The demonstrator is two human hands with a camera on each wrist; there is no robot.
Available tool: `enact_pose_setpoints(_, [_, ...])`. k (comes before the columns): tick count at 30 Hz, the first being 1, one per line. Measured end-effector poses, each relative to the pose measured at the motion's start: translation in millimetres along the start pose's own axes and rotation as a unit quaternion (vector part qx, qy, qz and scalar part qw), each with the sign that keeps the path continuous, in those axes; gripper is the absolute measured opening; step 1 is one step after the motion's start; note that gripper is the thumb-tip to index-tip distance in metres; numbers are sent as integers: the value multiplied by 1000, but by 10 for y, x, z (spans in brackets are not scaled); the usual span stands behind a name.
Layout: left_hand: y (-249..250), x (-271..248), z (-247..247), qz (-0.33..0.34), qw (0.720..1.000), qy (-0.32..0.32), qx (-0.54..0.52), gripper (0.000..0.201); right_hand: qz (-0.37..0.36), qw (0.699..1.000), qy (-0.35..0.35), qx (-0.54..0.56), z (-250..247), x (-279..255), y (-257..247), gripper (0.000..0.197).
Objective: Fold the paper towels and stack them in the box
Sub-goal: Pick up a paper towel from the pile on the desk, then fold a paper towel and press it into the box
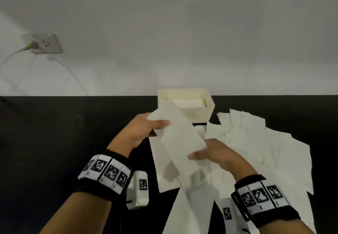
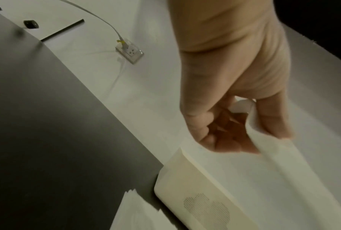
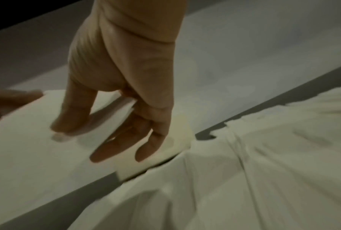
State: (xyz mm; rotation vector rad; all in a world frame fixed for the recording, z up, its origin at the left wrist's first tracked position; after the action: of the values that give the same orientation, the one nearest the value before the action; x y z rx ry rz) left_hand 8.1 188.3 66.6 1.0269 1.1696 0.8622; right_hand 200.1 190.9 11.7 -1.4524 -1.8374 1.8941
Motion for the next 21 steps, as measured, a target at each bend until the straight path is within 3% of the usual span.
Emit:
enact_pose_setpoints(4, [249,352,-306,42,995,84,-27,7,-58,981,119,139,-740,168,-268,31])
enact_pose_setpoints(7, [405,673,-454,48,991,125,24,3,-93,952,202,208,-1255,354,-484,20])
enact_pose_setpoints(10, [488,999,-552,44,980,160,113,9,-77,952,263,136,-1629,591,-698,7])
enact_pose_setpoints(12, [494,1210,-599,18,958,174,227,22,-40,955,294,27,-1804,740,-829,15])
enact_pose_setpoints(14, [445,1407,-621,-38,910,181,372,32,6,945,307,-112,-1882,881,-951,25])
enact_pose_setpoints(18, [363,1643,-551,-117,793,171,573,20,33,921,297,-250,-1858,1181,-993,32])
enact_pose_setpoints(21, [381,1722,-400,-127,698,161,686,11,72,912,256,-313,-1753,1399,-911,10])
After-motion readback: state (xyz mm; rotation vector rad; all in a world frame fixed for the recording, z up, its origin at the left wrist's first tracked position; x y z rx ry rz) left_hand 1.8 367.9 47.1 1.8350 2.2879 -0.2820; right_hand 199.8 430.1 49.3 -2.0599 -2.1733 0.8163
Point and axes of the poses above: each hand's wrist, its own x-axis towards the middle knuckle, its own z-axis out of the palm, y = z × x, the point moved 10 cm from there along x, towards the middle knuckle, and after that the axes turned 14 degrees about -y, right-handed, at the moved point
